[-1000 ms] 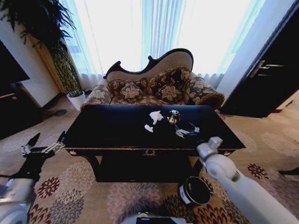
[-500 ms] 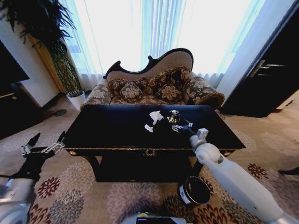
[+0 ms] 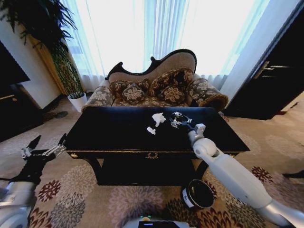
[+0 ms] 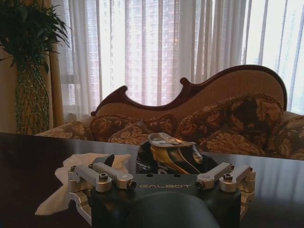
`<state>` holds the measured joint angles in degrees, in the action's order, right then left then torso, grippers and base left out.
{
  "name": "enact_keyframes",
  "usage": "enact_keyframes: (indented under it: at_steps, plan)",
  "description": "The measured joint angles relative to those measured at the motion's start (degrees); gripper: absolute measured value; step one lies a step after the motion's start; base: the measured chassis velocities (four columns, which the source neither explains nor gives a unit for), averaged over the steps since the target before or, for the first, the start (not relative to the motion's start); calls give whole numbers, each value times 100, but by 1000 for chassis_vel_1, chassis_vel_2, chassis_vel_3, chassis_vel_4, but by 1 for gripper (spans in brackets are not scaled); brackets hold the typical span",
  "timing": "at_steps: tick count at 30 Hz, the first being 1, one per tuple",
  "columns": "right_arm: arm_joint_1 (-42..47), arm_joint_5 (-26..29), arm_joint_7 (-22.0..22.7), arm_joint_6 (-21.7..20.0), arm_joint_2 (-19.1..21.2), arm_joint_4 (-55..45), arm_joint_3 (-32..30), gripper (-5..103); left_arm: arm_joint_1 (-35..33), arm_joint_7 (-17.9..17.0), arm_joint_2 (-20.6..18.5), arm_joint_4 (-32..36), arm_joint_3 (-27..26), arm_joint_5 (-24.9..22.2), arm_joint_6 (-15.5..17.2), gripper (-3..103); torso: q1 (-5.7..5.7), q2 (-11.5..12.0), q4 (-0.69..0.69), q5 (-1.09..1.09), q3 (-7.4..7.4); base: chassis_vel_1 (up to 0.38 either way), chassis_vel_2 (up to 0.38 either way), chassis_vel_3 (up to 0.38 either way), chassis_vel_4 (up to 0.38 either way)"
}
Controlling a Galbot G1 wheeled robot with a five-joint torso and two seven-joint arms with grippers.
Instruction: Move to the front of the table and place the trash on the table into the trash bin.
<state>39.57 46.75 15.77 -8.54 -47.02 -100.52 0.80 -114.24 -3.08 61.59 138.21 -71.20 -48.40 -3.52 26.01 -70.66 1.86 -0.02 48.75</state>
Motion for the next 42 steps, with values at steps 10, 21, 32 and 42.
enact_keyframes:
  at_steps: [10, 21, 32, 42]
  plan:
    - [-321, -34, 2, 50, -98, 289, 293, 83, 0, 0, 0, 0, 0, 0, 0, 100, 0, 0, 0, 0, 0, 0, 0, 0, 0]
    - [-211, -77, 0, 91, -141, 261, 210, 39, 0, 0, 0, 0, 0, 0, 0, 100, -1, 0, 0, 1, 0, 0, 0, 0, 0]
    - [53, -37, 76, 89, -88, 2, -70, 3, 0, 0, 0, 0, 0, 0, 0, 100, -1, 0, 0, 1, 0, 0, 0, 0, 0]
    - [1045, 33, 73, 81, 147, -671, -905, 0, 0, -1, 0, 0, 0, 0, 0, 100, -1, 0, 0, 1, -1, 0, 0, 0, 0]
